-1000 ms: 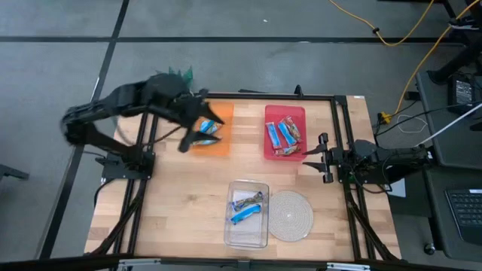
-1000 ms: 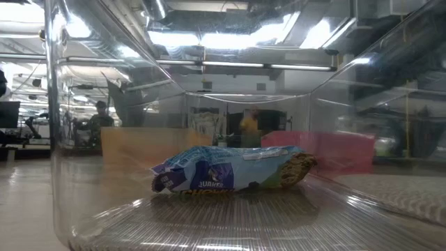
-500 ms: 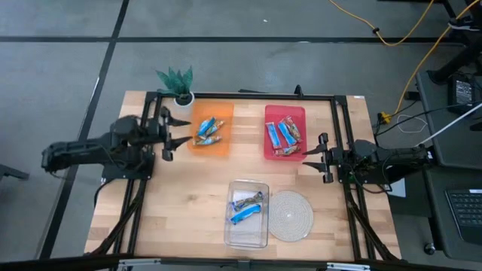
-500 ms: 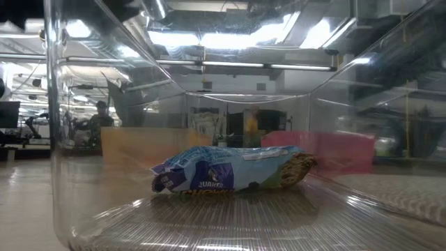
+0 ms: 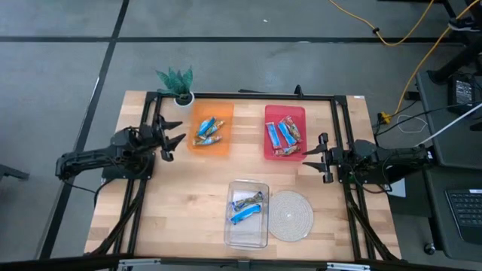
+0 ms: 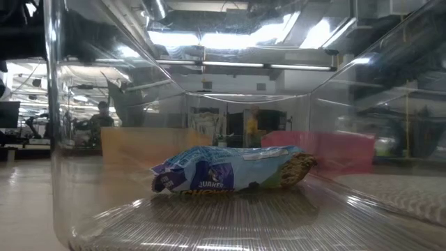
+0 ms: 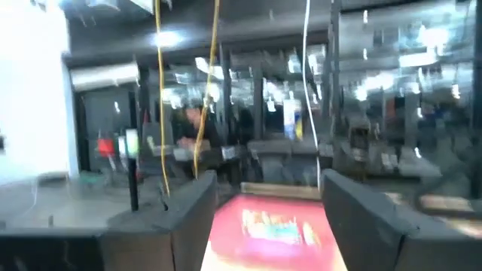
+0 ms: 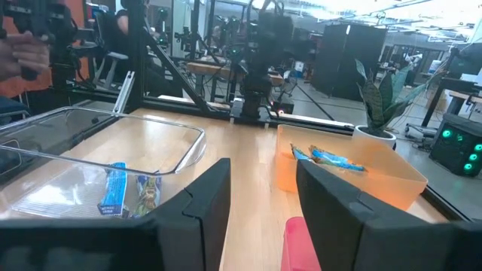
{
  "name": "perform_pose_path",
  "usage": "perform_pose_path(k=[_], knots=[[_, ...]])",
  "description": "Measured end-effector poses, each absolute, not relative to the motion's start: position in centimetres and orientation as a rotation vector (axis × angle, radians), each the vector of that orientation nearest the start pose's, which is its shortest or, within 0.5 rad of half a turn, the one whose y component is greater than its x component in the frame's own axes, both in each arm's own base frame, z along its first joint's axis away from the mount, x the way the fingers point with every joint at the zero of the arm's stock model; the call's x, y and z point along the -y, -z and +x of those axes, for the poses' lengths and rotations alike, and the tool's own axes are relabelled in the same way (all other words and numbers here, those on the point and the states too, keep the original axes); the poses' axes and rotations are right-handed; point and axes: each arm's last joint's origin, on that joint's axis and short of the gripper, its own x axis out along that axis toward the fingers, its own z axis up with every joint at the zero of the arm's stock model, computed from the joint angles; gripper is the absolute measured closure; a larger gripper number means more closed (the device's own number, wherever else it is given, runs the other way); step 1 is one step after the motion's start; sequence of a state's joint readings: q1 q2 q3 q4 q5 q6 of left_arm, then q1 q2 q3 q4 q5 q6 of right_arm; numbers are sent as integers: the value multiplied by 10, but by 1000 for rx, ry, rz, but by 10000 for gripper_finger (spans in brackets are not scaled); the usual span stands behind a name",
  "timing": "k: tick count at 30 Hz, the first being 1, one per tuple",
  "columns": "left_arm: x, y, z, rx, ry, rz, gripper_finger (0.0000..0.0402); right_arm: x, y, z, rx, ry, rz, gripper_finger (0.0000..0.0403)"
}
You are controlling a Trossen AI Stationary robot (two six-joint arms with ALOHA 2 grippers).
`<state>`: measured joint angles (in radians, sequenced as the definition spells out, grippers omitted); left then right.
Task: Pick and place Granola Bars by type
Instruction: Return to Home Position
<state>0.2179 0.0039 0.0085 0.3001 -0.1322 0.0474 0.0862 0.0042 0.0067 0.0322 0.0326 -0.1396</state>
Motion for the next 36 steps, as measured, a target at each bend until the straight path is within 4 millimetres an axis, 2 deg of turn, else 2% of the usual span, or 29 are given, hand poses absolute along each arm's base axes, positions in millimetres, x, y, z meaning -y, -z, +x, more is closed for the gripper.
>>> perform_pose_path(k=[9,14,17,31,36], knots=[[-15,-182,95,165,-182,55,171,-7,-169,97,39,-51,-137,247],[-7,-168,97,16,-103,51,173,-7,-169,97,39,-51,-137,247],[0,-167,98,12,-19,74,172,-7,-169,97,39,-51,-137,247],[6,-168,97,26,7,114,173,-7,-169,97,39,-51,-137,247],[6,-168,97,24,8,-18,173,-7,-169,97,39,-51,-137,247]])
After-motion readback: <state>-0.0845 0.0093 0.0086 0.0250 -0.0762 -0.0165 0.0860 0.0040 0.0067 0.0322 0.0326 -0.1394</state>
